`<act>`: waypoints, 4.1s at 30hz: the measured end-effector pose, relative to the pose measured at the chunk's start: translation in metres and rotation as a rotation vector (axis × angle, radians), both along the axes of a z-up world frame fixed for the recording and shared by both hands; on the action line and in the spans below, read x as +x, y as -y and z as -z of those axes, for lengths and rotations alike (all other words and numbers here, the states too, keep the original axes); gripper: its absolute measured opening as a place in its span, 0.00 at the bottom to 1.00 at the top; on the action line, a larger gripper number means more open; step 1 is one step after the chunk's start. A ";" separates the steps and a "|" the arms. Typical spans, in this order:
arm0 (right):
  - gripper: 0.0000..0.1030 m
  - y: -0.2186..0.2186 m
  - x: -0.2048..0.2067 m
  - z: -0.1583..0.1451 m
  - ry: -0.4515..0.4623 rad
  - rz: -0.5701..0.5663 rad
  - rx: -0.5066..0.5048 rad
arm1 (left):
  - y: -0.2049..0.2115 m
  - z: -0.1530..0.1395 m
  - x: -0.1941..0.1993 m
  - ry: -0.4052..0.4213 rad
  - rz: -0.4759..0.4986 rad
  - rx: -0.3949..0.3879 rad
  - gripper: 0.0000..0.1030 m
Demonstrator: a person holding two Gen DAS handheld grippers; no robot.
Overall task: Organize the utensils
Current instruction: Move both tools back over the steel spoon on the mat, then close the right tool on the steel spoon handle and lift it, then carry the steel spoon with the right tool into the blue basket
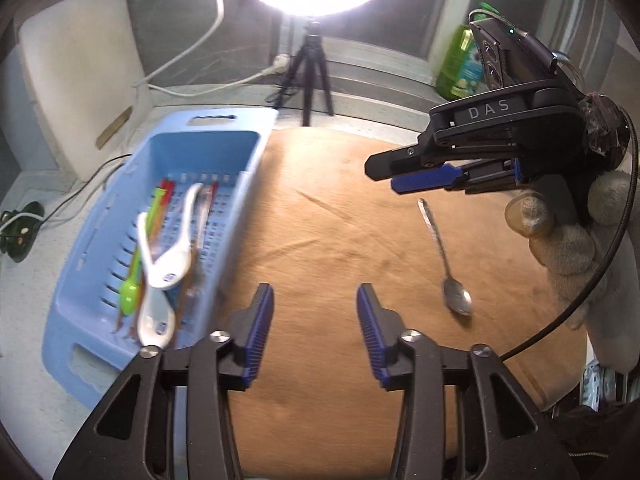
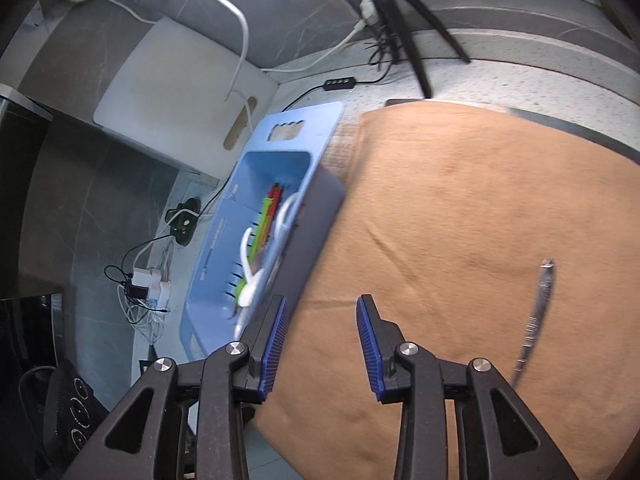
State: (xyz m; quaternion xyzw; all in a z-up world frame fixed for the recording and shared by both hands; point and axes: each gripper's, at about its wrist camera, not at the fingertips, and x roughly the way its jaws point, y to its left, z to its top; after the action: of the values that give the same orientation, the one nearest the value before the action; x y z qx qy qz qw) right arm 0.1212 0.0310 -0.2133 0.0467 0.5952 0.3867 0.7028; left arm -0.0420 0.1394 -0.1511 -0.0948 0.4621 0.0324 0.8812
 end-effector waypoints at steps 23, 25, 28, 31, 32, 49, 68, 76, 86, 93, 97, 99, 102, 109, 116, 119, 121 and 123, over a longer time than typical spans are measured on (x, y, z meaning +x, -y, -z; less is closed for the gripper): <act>0.37 0.101 0.026 0.052 -0.076 -0.010 -0.095 | 0.121 0.047 0.026 -0.066 0.150 -0.076 0.46; 0.37 0.099 0.028 0.057 -0.091 -0.018 -0.094 | 0.124 0.052 0.028 -0.074 0.147 -0.083 0.46; 0.37 0.097 0.031 0.065 -0.125 -0.013 -0.086 | 0.126 0.057 0.032 -0.079 0.141 -0.088 0.46; 0.37 0.096 0.033 0.071 -0.128 -0.004 -0.093 | 0.128 0.061 0.035 -0.081 0.133 -0.074 0.46; 0.35 0.096 0.034 0.073 -0.131 0.000 -0.092 | 0.129 0.062 0.036 -0.078 0.134 -0.067 0.46; 0.18 0.074 0.032 0.077 -0.037 -0.001 -0.193 | 0.136 0.070 0.043 -0.066 0.183 -0.036 0.27; 0.07 0.084 0.036 0.070 -0.106 0.047 -0.113 | 0.123 0.065 0.053 -0.039 0.161 -0.094 0.27; 0.06 0.069 0.034 0.053 -0.091 0.030 -0.082 | 0.115 0.054 0.047 -0.017 0.140 -0.091 0.27; 0.06 0.040 0.030 0.034 -0.082 0.003 -0.043 | 0.091 0.031 0.040 0.024 0.108 -0.075 0.27; 0.06 0.008 0.022 0.020 -0.074 -0.018 -0.013 | 0.062 0.018 0.028 0.044 0.089 -0.050 0.27; 0.06 -0.011 0.017 0.012 -0.067 -0.030 0.000 | 0.043 0.012 0.022 0.058 0.076 -0.041 0.27; 0.06 -0.022 0.015 0.009 -0.064 -0.038 0.005 | 0.034 0.010 0.018 0.065 0.067 -0.040 0.27; 0.06 -0.040 0.010 0.006 -0.060 -0.052 0.011 | 0.017 0.008 0.015 0.071 0.054 -0.034 0.27; 0.06 -0.082 -0.003 0.005 -0.061 -0.087 0.024 | -0.023 0.006 0.007 0.074 0.020 -0.020 0.27; 0.06 -0.119 -0.013 0.013 -0.077 -0.102 0.028 | -0.055 0.010 -0.001 0.064 0.003 -0.012 0.27; 0.06 -0.129 -0.015 0.018 -0.087 -0.100 0.028 | -0.067 0.012 -0.003 0.056 0.004 -0.017 0.27; 0.06 -0.136 -0.017 0.021 -0.092 -0.100 0.025 | -0.072 0.013 -0.005 0.051 0.004 -0.020 0.27; 0.06 -0.142 -0.017 0.024 -0.100 -0.097 0.021 | -0.078 0.015 -0.006 0.046 0.004 -0.030 0.27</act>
State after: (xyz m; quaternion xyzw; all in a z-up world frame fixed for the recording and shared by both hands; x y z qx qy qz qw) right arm 0.1038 0.1730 -0.2376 0.0444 0.6271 0.4235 0.6522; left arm -0.0482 0.2176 -0.1665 -0.1077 0.4424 0.0215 0.8901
